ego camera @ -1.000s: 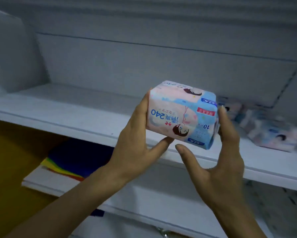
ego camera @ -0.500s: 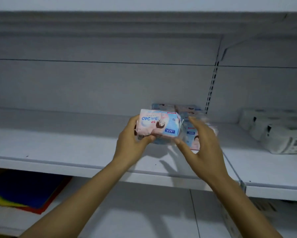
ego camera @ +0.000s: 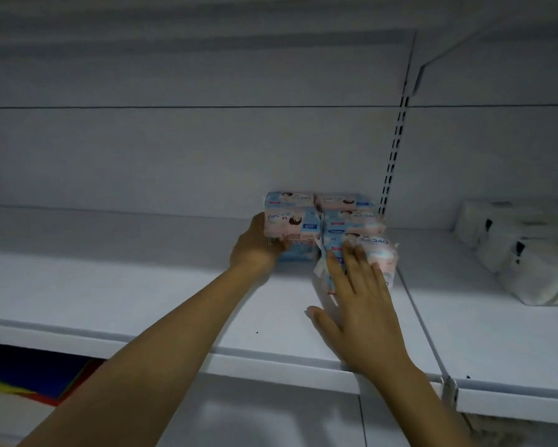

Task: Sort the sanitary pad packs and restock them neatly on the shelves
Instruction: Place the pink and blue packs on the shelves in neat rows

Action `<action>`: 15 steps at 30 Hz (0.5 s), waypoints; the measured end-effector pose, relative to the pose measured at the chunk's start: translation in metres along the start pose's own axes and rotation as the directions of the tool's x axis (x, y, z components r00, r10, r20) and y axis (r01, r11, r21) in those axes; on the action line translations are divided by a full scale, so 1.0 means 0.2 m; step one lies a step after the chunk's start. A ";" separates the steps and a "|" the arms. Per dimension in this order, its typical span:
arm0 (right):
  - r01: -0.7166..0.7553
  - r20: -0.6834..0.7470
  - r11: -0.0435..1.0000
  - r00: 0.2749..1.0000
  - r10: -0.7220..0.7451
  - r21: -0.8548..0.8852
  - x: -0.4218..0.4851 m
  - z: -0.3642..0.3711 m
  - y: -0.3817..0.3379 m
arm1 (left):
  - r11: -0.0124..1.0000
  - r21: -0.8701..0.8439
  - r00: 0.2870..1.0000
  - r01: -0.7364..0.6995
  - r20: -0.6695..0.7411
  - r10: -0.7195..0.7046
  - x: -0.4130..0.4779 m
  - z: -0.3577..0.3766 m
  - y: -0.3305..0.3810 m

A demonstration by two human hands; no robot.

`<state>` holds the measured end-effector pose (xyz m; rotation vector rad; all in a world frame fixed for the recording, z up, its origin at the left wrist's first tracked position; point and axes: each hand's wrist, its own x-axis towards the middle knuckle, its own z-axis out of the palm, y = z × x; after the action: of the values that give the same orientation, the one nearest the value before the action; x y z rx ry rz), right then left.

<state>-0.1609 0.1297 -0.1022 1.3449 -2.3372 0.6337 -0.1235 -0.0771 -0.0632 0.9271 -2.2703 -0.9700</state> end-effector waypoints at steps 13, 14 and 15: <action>0.025 -0.017 1.000 1.000 -0.025 -0.018 0.01 0.02 -0.01 | 0.995 0.039 0.989 -0.097 -0.108 0.100 0.00 0.13 -0.12; 0.022 -0.023 1.000 0.999 -0.022 -0.017 0.01 0.01 -0.01 | 0.995 0.012 0.990 -0.100 -0.102 0.100 -0.01 0.13 -0.11; 0.014 -0.036 1.000 0.999 -0.015 -0.019 0.01 0.00 -0.02 | 0.994 -0.028 0.991 -0.101 -0.093 0.098 -0.02 0.11 -0.10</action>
<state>-0.1586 0.1267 -0.1003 1.3300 -2.2968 0.6256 -0.1273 -0.0744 -0.0931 0.8190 -2.1958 -0.8995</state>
